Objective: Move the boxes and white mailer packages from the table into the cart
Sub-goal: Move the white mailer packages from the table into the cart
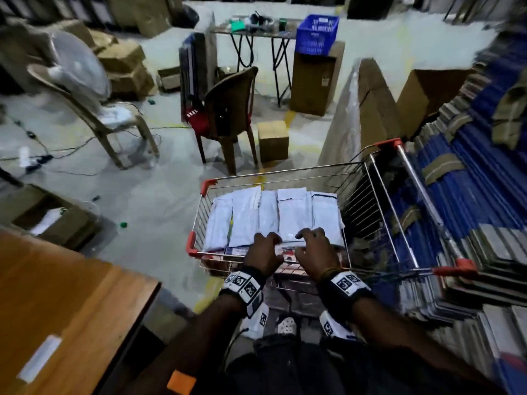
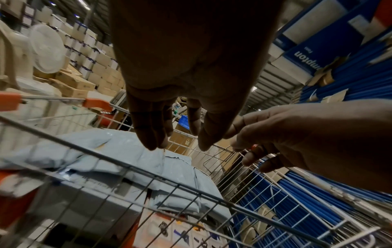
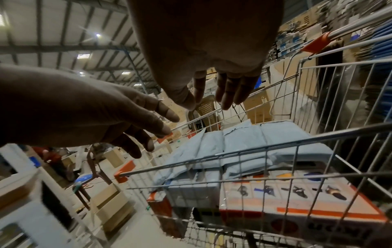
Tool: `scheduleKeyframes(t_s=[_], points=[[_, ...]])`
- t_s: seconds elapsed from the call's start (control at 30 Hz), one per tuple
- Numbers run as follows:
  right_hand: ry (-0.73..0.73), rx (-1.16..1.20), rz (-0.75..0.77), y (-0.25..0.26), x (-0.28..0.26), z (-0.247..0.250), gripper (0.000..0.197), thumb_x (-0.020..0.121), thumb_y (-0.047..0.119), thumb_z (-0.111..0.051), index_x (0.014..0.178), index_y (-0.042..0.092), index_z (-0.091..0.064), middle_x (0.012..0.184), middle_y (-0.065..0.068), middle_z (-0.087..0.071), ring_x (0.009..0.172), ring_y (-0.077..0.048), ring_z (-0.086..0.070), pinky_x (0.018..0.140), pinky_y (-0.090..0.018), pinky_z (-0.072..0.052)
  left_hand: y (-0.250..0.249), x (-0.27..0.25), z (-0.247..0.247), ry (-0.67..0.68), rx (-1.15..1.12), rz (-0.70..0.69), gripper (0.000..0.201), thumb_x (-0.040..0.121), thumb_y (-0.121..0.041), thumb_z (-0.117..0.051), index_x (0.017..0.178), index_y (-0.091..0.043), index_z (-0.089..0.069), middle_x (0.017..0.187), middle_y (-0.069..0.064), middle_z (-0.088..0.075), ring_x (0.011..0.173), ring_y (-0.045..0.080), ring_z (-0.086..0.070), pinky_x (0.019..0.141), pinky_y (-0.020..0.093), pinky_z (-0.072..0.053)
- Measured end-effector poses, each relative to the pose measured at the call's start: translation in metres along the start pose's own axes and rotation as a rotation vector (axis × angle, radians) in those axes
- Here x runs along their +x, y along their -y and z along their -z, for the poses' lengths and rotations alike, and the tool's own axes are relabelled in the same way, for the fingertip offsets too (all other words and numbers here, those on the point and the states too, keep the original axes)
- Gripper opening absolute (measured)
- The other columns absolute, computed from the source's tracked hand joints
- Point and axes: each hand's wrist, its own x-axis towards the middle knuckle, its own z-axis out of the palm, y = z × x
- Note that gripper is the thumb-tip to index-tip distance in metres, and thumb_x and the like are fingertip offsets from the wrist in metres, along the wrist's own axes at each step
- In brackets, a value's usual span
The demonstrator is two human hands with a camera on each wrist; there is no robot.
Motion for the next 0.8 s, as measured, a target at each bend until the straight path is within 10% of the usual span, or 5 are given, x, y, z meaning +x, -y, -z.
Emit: scheduleKeyframes(t_s=[0.2,0.67,0.8], points=[[0.002,0.052,0.096,0.041,-0.062,-0.028,0.032,0.082,0.025,-0.059,0.114,0.024,-0.057,0.119,-0.010,-0.049,0.112,-0.032,-0.053,0.091,-0.039,-0.047,0.052,-0.075,0.002,-0.123,-0.089,0.044,0.045,0.065,-0.034,-0.058,0.107,-0.016,-0.060,0.106,0.013,-0.063,0.102,0.032,-0.059,0.085,0.040,-0.048],[0.167,0.044,0.487,0.188,-0.162,-0.118,0.023,0.081,0.025,-0.059,0.104,0.023,-0.055,0.112,-0.009,-0.051,0.102,-0.034,-0.057,0.082,-0.041,-0.049,0.168,-0.255,0.063,-0.438,-0.236,0.347,0.021,0.078,-0.015,-0.061,0.097,-0.020,-0.053,0.092,0.004,-0.050,0.091,0.026,-0.050,0.064,0.034,-0.029],[0.223,0.014,0.600,0.237,-0.195,-0.147,0.023,0.086,0.027,-0.058,0.108,0.023,-0.054,0.113,-0.009,-0.050,0.102,-0.033,-0.057,0.082,-0.040,-0.048,0.208,-0.313,0.074,-0.511,-0.264,0.372,0.030,0.080,-0.040,-0.048,0.104,-0.021,-0.051,0.092,0.001,-0.043,0.077,0.027,-0.049,0.064,0.035,-0.038]])
